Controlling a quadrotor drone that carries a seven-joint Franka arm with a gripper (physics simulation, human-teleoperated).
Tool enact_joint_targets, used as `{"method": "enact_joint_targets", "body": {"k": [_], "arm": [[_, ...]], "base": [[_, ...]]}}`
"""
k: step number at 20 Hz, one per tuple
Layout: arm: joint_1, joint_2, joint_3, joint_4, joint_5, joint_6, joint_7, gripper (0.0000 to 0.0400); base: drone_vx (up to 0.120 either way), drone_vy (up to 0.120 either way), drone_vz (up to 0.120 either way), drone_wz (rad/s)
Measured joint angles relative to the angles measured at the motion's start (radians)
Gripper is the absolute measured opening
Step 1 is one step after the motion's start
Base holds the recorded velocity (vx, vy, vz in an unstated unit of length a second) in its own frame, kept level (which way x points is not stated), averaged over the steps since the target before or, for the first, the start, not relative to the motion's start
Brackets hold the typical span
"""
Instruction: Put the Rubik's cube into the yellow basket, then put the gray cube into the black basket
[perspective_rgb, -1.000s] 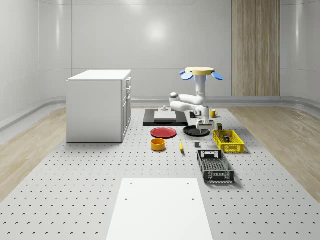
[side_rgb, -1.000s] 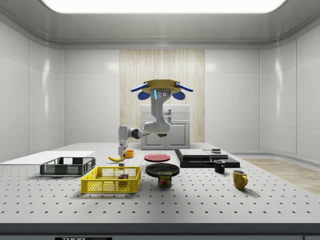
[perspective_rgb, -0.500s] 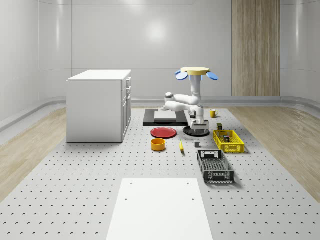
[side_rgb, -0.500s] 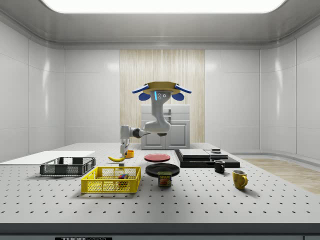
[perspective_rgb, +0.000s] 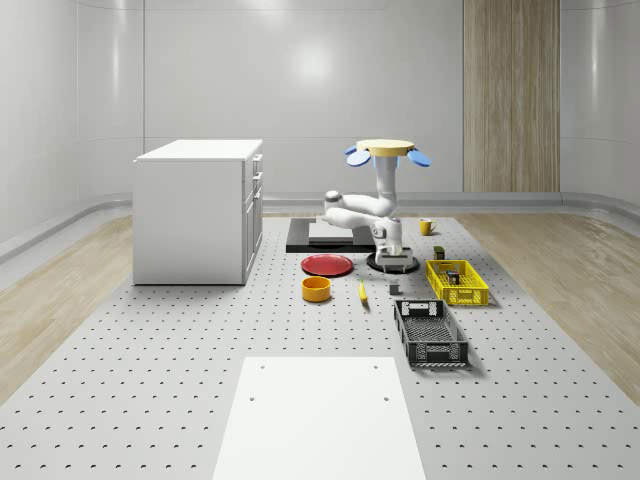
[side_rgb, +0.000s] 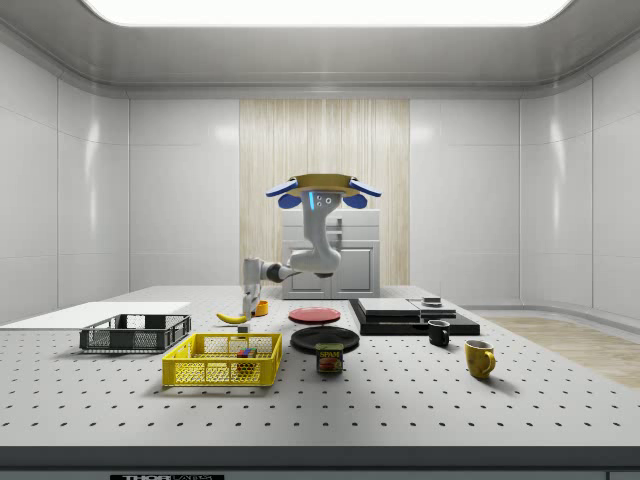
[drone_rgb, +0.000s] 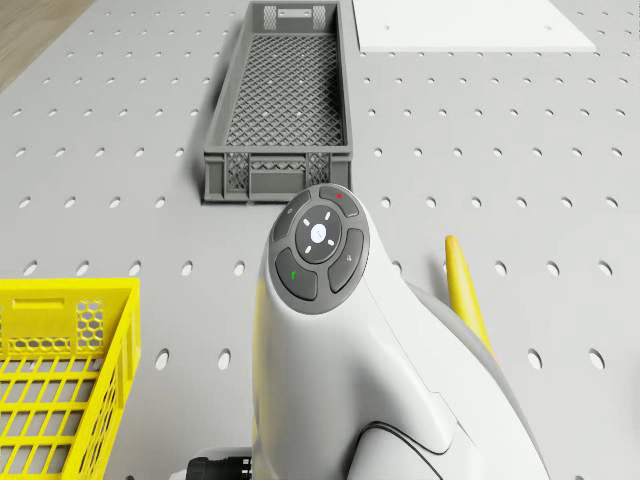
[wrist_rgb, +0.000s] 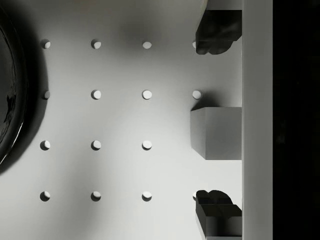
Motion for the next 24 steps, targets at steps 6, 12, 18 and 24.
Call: {"method": "enact_joint_targets", "body": {"k": [6, 12, 18, 24], "arm": [[0.000, -0.001, 0.000, 0.000, 0.000, 0.001, 0.000, 0.0400], [0.000, -0.002, 0.000, 0.000, 0.001, 0.002, 0.000, 0.0400], [-0.004, -0.004, -0.024, 0.005, -0.022, 0.012, 0.001, 0.0400], [-0.032, 0.000, -0.078, 0.035, -0.073, 0.030, 0.003, 0.0400]], "base": [[0.080, 0.000, 0.000, 0.000], [0.000, -0.020, -0.047, 0.000], [0.000, 0.000, -0.020, 0.000], [0.000, 0.000, 0.000, 0.000]]}}
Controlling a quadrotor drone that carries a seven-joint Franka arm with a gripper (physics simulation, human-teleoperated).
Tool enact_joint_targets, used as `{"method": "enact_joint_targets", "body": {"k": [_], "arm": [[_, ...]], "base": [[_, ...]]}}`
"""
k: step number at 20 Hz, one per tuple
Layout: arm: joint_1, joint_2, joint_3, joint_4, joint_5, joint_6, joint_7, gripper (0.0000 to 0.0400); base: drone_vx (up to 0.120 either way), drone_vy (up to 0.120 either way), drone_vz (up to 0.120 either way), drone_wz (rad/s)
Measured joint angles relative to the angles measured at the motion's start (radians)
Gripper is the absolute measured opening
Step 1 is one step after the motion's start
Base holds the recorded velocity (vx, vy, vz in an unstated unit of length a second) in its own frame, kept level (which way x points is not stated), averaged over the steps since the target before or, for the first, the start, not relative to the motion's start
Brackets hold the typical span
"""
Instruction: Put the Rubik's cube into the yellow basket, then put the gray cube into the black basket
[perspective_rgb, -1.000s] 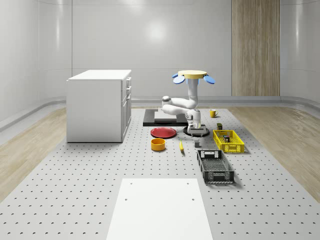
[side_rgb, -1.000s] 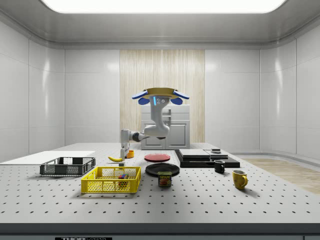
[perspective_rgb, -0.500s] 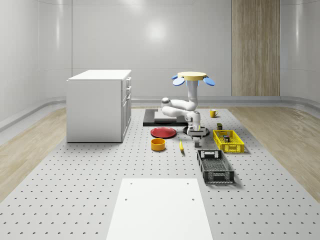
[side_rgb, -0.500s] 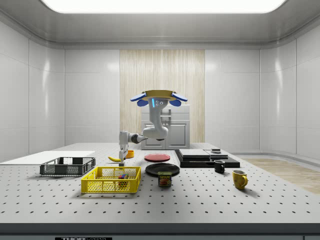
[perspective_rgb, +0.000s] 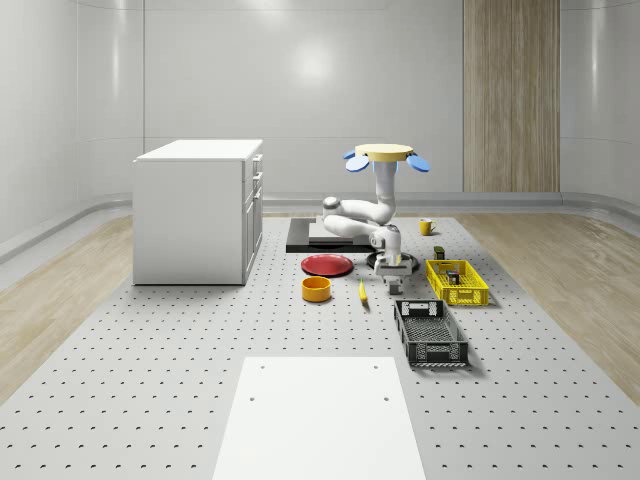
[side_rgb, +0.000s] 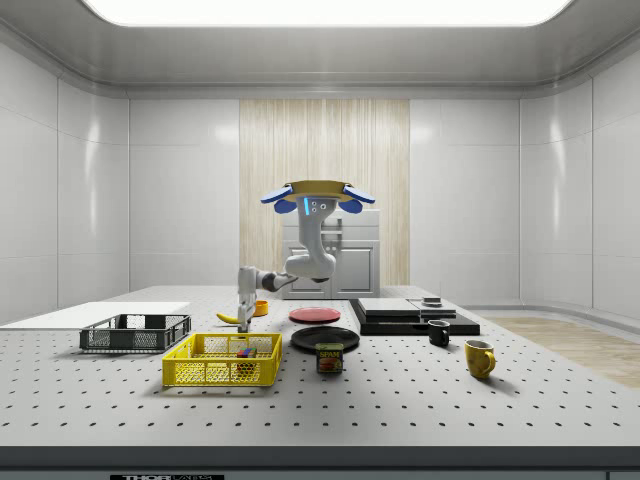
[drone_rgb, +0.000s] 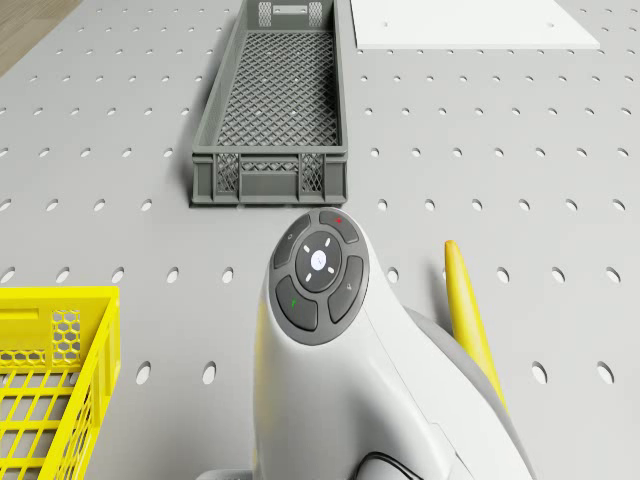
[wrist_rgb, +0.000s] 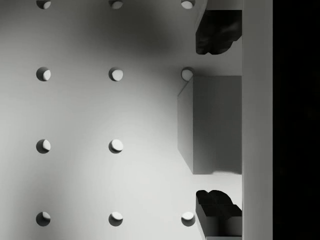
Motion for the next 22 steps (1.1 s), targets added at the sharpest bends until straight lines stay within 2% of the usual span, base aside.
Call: {"method": "enact_joint_targets", "body": {"k": [13, 17, 22], "arm": [[-0.053, 0.015, -0.010, 0.053, -0.010, 0.004, 0.003, 0.0400], [-0.054, 0.015, -0.010, 0.055, -0.010, 0.004, 0.003, 0.0310], [-0.055, 0.016, -0.011, 0.056, -0.011, 0.004, 0.003, 0.0267]], "base": [[0.000, 0.000, 0.000, 0.000], [0.000, 0.000, 0.000, 0.000], [0.000, 0.000, 0.000, 0.000]]}}
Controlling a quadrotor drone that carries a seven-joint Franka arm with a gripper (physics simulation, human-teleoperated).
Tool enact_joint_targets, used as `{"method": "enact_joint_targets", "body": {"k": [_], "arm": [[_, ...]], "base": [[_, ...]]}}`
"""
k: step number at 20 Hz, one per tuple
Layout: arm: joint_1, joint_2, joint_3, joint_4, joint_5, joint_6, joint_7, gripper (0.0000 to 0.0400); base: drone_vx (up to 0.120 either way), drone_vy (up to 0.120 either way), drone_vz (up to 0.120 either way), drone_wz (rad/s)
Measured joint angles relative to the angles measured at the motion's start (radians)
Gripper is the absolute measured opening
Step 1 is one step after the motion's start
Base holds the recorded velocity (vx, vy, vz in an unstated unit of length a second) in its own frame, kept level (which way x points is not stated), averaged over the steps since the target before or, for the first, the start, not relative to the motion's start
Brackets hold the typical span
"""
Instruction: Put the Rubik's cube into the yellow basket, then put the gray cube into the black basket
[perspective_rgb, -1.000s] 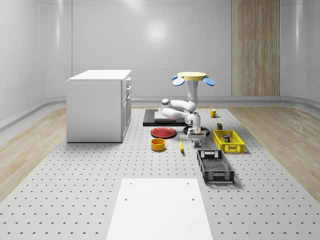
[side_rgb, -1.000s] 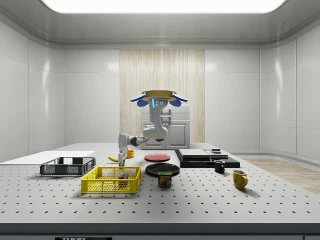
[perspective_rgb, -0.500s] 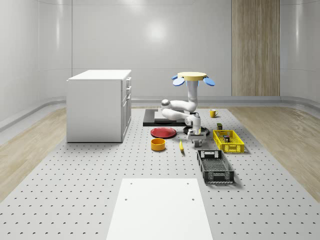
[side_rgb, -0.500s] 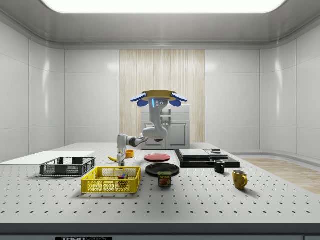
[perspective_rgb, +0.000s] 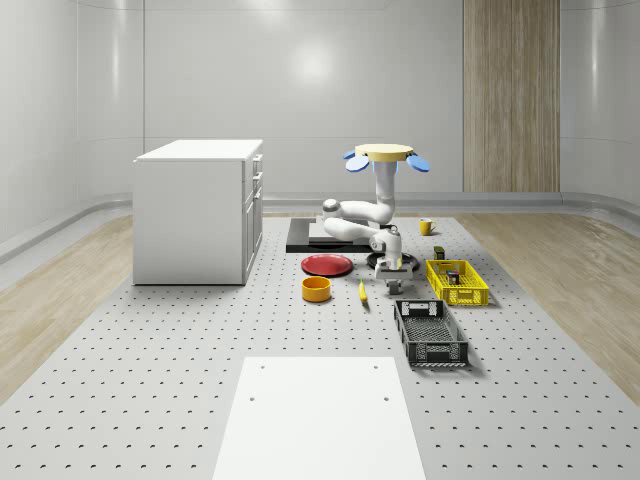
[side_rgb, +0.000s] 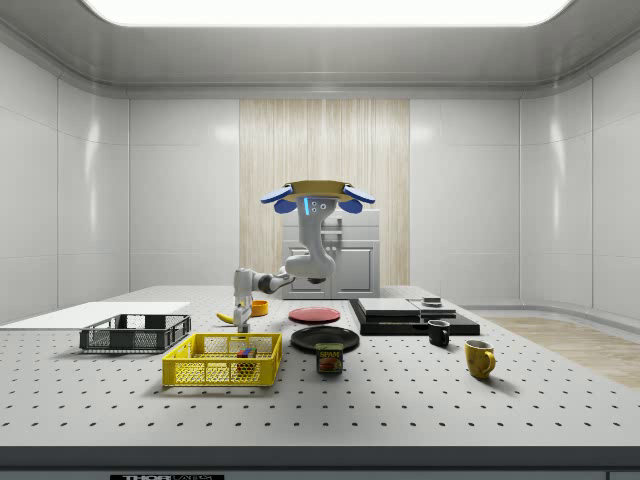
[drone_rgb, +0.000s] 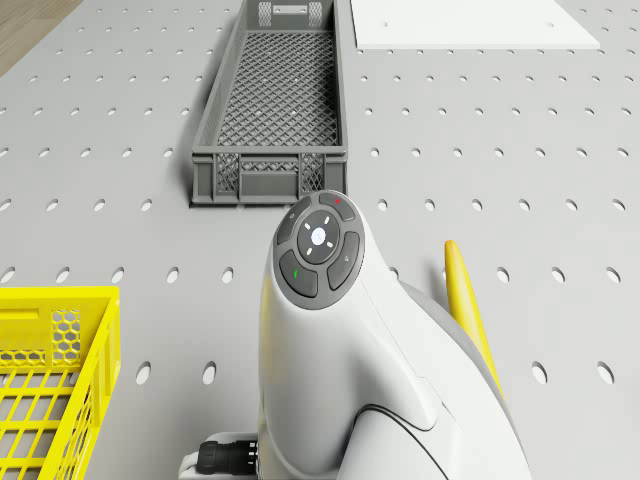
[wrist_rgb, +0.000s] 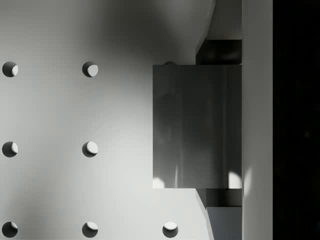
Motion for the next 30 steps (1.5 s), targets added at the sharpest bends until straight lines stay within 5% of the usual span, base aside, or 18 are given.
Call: {"method": "enact_joint_targets", "body": {"k": [12, 24, 30], "arm": [[0.002, 0.000, 0.013, -0.003, 0.011, -0.006, 0.000, 0.0251], [0.013, -0.006, 0.096, -0.023, 0.091, -0.033, 0.001, 0.0250], [0.013, -0.010, 0.104, -0.024, 0.099, -0.031, 0.001, 0.0250]], "base": [[0.000, 0.000, 0.000, 0.000], [0.000, 0.000, 0.107, 0.000], [0.027, 0.113, 0.000, 0.000]]}}
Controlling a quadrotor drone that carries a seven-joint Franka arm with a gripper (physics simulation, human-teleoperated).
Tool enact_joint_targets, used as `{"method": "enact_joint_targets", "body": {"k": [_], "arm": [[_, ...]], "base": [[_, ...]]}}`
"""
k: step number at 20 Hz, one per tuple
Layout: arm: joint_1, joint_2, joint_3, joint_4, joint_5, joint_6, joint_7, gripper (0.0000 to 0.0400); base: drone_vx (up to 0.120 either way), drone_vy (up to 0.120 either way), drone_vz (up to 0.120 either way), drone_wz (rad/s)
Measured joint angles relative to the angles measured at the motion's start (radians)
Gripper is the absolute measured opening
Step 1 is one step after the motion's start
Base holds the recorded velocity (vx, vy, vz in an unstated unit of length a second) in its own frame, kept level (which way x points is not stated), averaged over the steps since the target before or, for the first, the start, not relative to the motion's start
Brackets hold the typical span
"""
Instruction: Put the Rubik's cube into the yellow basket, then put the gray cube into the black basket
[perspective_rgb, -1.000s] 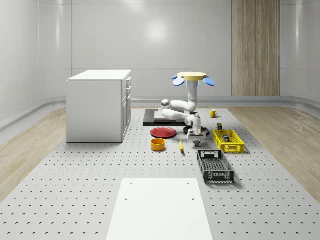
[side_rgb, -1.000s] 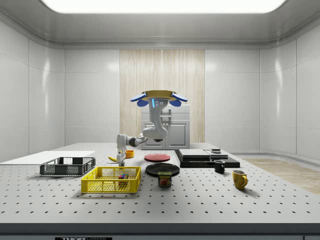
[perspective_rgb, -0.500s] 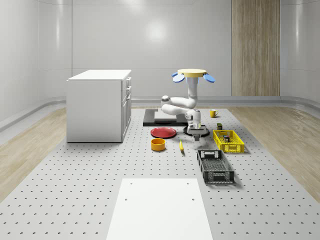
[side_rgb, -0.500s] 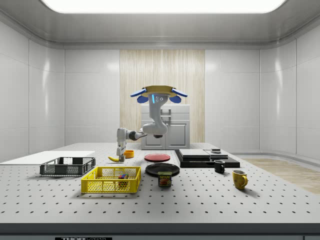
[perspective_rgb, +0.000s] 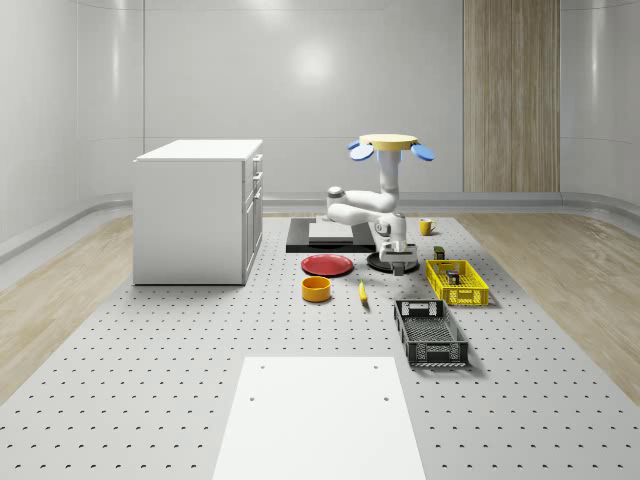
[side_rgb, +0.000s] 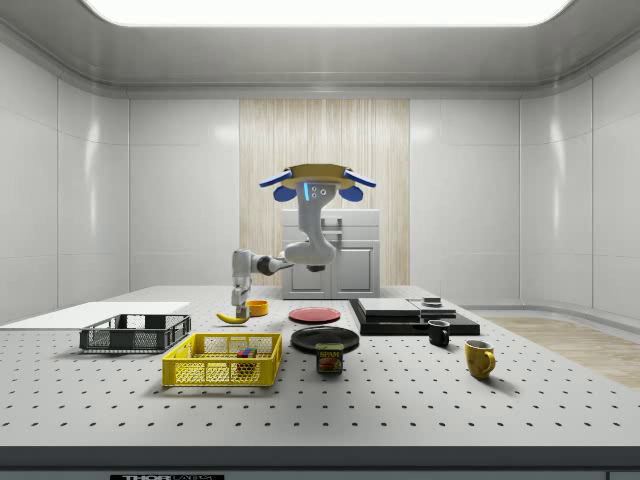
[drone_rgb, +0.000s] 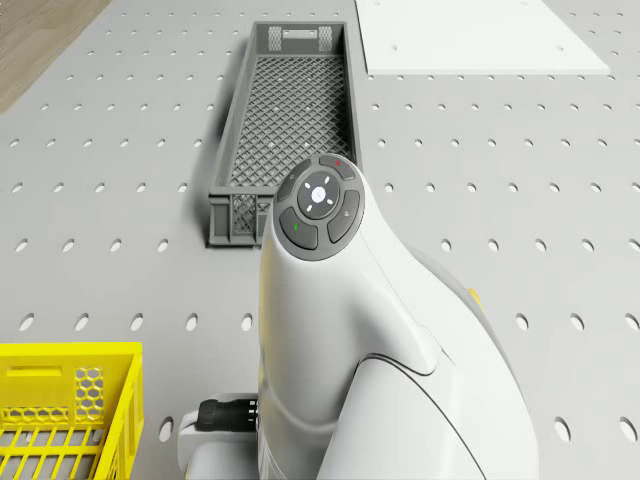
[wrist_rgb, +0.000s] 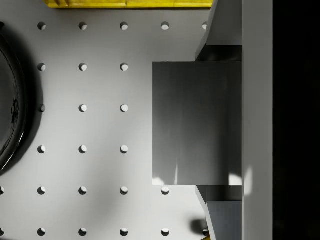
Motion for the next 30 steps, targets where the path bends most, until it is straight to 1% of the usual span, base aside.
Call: {"method": "enact_joint_targets", "body": {"k": [6, 24, 27, 30], "arm": [[-0.001, -0.004, 0.002, 0.000, 0.003, 0.003, 0.001, 0.0250], [-0.003, -0.014, 0.003, 0.000, 0.008, 0.012, 0.002, 0.0250], [-0.003, -0.015, 0.003, 0.000, 0.008, 0.013, 0.002, 0.0250], [-0.003, -0.016, 0.003, 0.000, 0.009, 0.014, 0.002, 0.0250]], "base": [[0.120, 0.113, 0.000, 0.000], [0.120, 0.000, 0.000, 0.000], [0.120, 0.120, 0.000, 0.000], [0.120, 0.000, 0.000, 0.000]]}}
